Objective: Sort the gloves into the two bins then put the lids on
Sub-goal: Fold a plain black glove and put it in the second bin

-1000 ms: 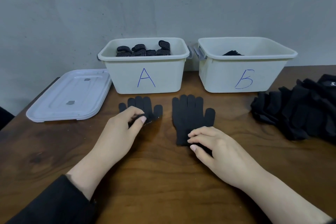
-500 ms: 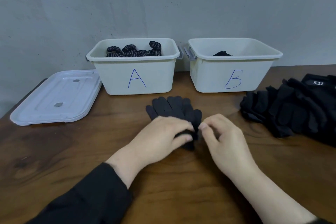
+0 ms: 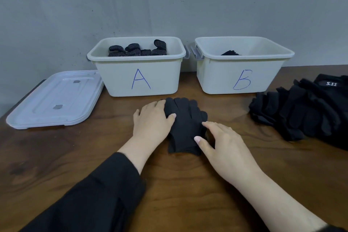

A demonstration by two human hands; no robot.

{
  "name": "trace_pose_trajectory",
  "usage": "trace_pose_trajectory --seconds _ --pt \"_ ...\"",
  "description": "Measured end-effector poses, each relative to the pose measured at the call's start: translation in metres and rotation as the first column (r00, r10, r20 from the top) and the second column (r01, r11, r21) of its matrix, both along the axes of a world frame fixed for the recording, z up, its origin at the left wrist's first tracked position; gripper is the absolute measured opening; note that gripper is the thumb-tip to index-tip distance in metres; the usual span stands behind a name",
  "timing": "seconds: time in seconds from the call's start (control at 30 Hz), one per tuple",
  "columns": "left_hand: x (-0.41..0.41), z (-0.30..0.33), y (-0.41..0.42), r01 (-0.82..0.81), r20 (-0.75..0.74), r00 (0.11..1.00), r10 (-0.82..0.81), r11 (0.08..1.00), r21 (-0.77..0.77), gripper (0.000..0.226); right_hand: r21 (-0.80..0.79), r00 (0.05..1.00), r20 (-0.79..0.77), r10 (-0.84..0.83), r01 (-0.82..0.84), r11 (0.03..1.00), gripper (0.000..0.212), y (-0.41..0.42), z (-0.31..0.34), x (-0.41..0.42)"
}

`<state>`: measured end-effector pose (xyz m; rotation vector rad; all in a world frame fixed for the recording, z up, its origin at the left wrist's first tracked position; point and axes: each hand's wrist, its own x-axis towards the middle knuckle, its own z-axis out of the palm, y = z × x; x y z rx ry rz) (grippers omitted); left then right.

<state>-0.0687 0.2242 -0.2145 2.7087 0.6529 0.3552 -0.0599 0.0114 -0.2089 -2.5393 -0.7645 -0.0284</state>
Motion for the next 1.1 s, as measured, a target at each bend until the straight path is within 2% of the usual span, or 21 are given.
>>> trace_pose_trajectory --seconds 0.17,0.3,0.47,0.6,0.7,0.8,0.87,0.97,1.03,1.1 --pt "0.018 0.002 0.002 0.102 0.068 0.993 -0.092 0.983 -0.153 0.051 -0.032 1.0 0.014 0.012 -0.012 0.999 0.057 0.001 -0.005 0.003" --pt "0.017 0.003 0.001 0.13 0.112 0.987 -0.111 0.975 -0.182 0.041 -0.038 0.999 0.022 0.027 -0.027 0.999 0.056 0.004 -0.007 0.004" --pt "0.003 0.005 0.01 0.164 0.277 0.957 -0.083 0.946 -0.281 0.038 -0.048 0.998 0.038 0.047 -0.045 0.998 0.054 0.014 -0.007 -0.001" --pt "-0.025 0.014 0.041 0.117 0.298 0.953 -0.05 0.971 -0.211 0.04 -0.068 0.994 0.051 0.102 -0.098 0.993 0.054 0.037 -0.006 -0.009" --pt "-0.05 0.013 0.072 0.078 0.257 0.966 -0.04 0.987 -0.14 0.043 -0.099 0.98 0.043 0.192 -0.187 0.977 0.053 0.065 -0.006 -0.02" --pt "-0.065 0.011 0.095 -0.039 0.179 0.984 0.021 0.995 0.096 0.047 -0.106 0.961 0.039 0.275 -0.27 0.957 0.052 0.092 -0.008 -0.035" --pt "-0.068 0.014 0.099 -0.093 0.242 0.969 0.044 0.976 0.195 0.039 -0.097 0.954 0.03 0.298 -0.294 0.951 0.051 0.102 -0.008 -0.04" --pt "-0.071 0.017 0.084 0.059 0.269 0.959 -0.091 0.99 0.124 0.023 -0.062 0.952 0.02 0.307 -0.305 0.95 0.05 0.103 -0.007 -0.039" --pt "-0.071 0.015 0.074 0.162 0.154 0.972 -0.178 0.981 0.111 0.02 -0.028 0.955 0.008 0.296 -0.295 0.955 0.048 0.097 -0.005 -0.035" --pt "-0.07 0.015 0.069 0.162 0.078 0.981 -0.179 0.97 0.182 0.022 -0.017 0.959 0.006 0.284 -0.284 0.959 0.047 0.086 -0.002 -0.03"
